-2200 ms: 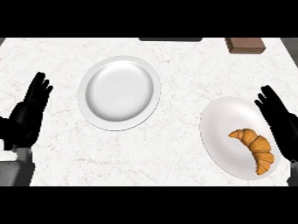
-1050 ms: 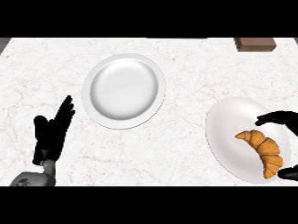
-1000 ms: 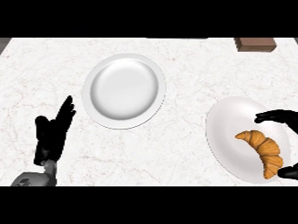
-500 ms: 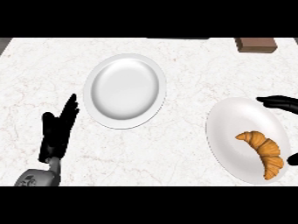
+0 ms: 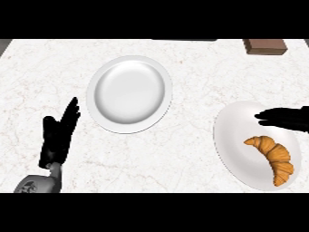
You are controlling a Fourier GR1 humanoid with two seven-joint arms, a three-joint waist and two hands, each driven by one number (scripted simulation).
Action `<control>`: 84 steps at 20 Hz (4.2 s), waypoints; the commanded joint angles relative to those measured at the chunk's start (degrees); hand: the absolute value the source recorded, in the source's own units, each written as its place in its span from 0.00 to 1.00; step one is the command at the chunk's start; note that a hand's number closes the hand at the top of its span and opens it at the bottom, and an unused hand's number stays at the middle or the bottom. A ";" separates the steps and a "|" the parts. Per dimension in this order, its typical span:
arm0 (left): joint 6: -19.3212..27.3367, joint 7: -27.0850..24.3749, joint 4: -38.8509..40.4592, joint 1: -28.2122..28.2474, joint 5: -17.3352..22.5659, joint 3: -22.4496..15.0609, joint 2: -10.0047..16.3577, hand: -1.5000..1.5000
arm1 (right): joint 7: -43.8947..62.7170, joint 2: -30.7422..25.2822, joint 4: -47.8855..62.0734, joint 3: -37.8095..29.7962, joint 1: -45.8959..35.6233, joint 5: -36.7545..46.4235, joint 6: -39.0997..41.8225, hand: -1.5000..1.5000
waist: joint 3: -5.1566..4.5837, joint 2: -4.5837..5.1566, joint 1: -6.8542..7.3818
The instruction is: Pick the croissant from the plate and place it in the plate
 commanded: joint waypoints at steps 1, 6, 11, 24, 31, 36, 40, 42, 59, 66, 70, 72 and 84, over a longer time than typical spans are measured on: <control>-0.14 0.35 -1.48 0.97 -0.58 -0.23 0.19 0.50 | -7.73 1.98 5.95 4.67 -4.38 5.42 4.97 0.00 | -0.01 -0.04 0.16; -1.65 0.49 0.21 -0.74 0.97 2.97 1.47 0.50 | -8.47 5.31 9.29 7.28 -4.21 8.19 1.29 0.00 | -0.05 -0.18 -0.96; -1.40 -0.61 1.01 -0.30 -0.86 1.15 -0.22 0.50 | -9.84 5.46 11.96 7.70 -9.08 8.57 4.11 0.00 | -0.08 -0.23 -1.06; -1.76 0.42 -3.70 4.55 -0.93 1.61 -0.94 0.50 | -12.22 11.72 21.40 10.90 -8.74 13.42 -2.38 0.00 | -0.05 -0.31 -1.01; -1.72 -0.06 -2.62 3.48 -1.41 2.78 -1.30 0.50 | -12.61 12.91 18.60 11.99 -8.17 15.77 -6.02 1.00 | -0.08 -0.42 -1.45; -1.76 -2.43 -1.73 4.37 -2.55 2.17 -2.34 0.50 | -14.14 15.85 21.76 10.23 -7.42 16.32 -10.68 1.00 | -0.07 -0.38 -1.54; -2.64 1.35 -4.27 4.25 -2.14 3.31 -1.09 0.50 | -13.32 15.37 20.76 5.84 -8.66 15.12 -10.74 1.00 | -0.08 -0.48 -1.59; -0.48 1.08 -5.75 7.01 -4.07 -0.33 -4.00 0.50 | 5.16 25.10 18.96 5.08 -10.05 12.33 -11.80 1.00 | -0.12 -0.77 -1.13; -2.55 2.53 -2.30 1.25 -3.71 0.18 -2.61 0.50 | 71.49 55.33 17.29 -1.16 -31.22 24.41 -43.32 1.00 | -0.55 -2.20 2.00; -3.14 2.58 -0.95 -1.51 -3.59 -0.01 -3.10 0.50 | 101.28 55.51 19.71 3.81 -43.64 31.23 -48.96 1.00 | -0.50 -0.82 3.94; -3.58 1.49 -0.14 -2.38 -3.48 0.77 -2.51 0.50 | 115.85 55.53 22.68 9.62 -48.46 31.32 -50.32 1.00 | -0.37 -0.05 4.76; -3.54 2.42 -0.80 -1.79 -3.41 -0.22 -3.56 0.50 | 119.71 55.54 24.61 12.41 -49.35 31.06 -51.58 1.00 | -0.30 0.12 4.52; -3.39 -0.46 2.42 -2.72 -3.95 1.46 -2.97 0.50 | 115.14 55.52 34.13 13.24 -49.17 18.31 -51.06 1.00 | -0.20 0.75 3.17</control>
